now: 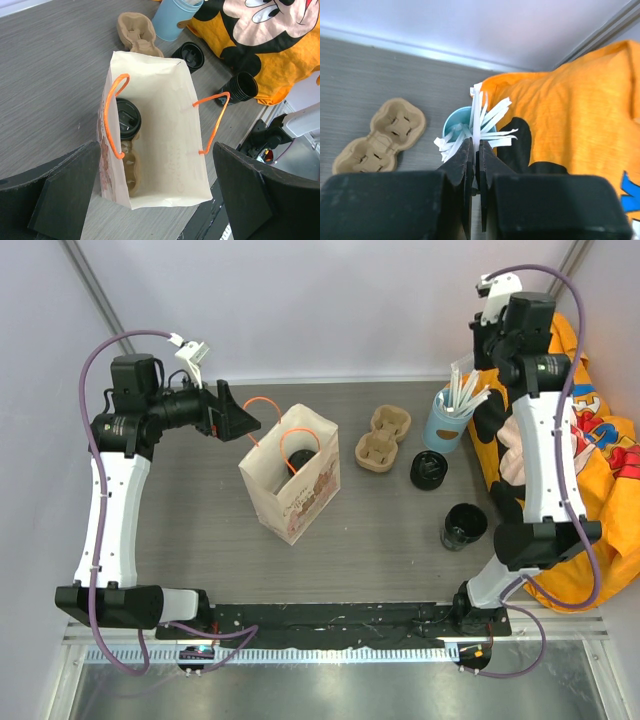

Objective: Pack the takeout coffee

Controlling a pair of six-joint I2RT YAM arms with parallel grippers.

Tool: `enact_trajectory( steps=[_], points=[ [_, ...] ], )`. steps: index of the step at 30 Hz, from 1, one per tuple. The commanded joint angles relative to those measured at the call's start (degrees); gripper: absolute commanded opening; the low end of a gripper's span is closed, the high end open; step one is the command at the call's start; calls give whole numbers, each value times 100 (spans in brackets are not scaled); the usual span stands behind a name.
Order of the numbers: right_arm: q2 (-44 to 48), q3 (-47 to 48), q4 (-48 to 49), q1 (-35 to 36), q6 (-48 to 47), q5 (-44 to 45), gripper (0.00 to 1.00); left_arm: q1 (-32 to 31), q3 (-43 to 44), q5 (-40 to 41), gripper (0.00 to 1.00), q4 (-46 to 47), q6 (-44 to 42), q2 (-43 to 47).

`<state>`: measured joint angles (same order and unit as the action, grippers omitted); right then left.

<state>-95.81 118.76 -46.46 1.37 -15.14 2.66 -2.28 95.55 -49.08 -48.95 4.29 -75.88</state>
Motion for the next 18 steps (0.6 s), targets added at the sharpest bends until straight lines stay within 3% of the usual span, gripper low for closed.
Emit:
enact_trajectory(
  steps=[1,8,18],
  points=[
    [563,437,-109,-22,2,-413,7,9,78,4,100,175,28,117],
    [1230,148,-74,-22,90,-1328,7,0,122,83,100,61,-87,161],
    [1504,297,-49,-22,853,-4763,7,0,148,258,100,105,-122,196]
  ],
)
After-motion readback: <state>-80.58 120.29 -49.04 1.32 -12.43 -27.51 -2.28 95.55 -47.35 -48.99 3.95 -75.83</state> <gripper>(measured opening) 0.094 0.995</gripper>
